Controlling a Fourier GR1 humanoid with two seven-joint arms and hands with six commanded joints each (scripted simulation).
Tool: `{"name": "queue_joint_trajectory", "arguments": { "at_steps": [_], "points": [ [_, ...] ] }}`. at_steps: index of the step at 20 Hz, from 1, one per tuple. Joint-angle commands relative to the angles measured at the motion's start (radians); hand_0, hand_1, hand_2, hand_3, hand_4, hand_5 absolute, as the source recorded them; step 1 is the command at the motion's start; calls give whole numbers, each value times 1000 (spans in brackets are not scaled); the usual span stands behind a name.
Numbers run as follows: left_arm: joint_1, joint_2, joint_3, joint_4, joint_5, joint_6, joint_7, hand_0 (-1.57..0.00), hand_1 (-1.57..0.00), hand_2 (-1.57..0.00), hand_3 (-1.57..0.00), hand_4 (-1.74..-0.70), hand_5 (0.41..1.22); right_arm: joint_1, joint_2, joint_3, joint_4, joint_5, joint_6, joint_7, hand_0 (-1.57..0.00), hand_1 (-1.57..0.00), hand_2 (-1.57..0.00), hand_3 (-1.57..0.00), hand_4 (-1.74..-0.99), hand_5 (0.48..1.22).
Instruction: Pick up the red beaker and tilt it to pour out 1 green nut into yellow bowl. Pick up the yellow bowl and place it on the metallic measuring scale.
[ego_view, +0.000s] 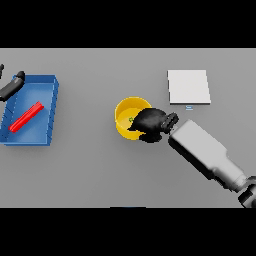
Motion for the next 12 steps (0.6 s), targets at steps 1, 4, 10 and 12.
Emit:
{"name": "queue_joint_trajectory", "arguments": {
  "at_steps": [1,4,10,12],
  "points": [
    [5,0,2,-3,3,0,-10,1,1,1,1,-724,696,2,-8,0,3,-5,-7,-25,-1235,-1211,-1122,-834,-1614,1130],
    [6,2,3,4,6,-11,-11,1,1,1,1,-725,694,3,-9,10,-14,4,-17,-5,-1399,-1387,-1222,-1117,-1676,1174],
    [-3,5,-1,4,2,-19,-4,1,1,1,1,-716,694,1,-15,-17,-23,-16,-29,11,-1526,-1523,-1319,-1311,-1724,1209],
    [1,-1,1,12,7,-19,-2,1,1,1,1,-717,696,4,-37,-40,-64,-36,0,13,-1542,-1540,-1331,-1340,-1730,1213]
  ]
}}
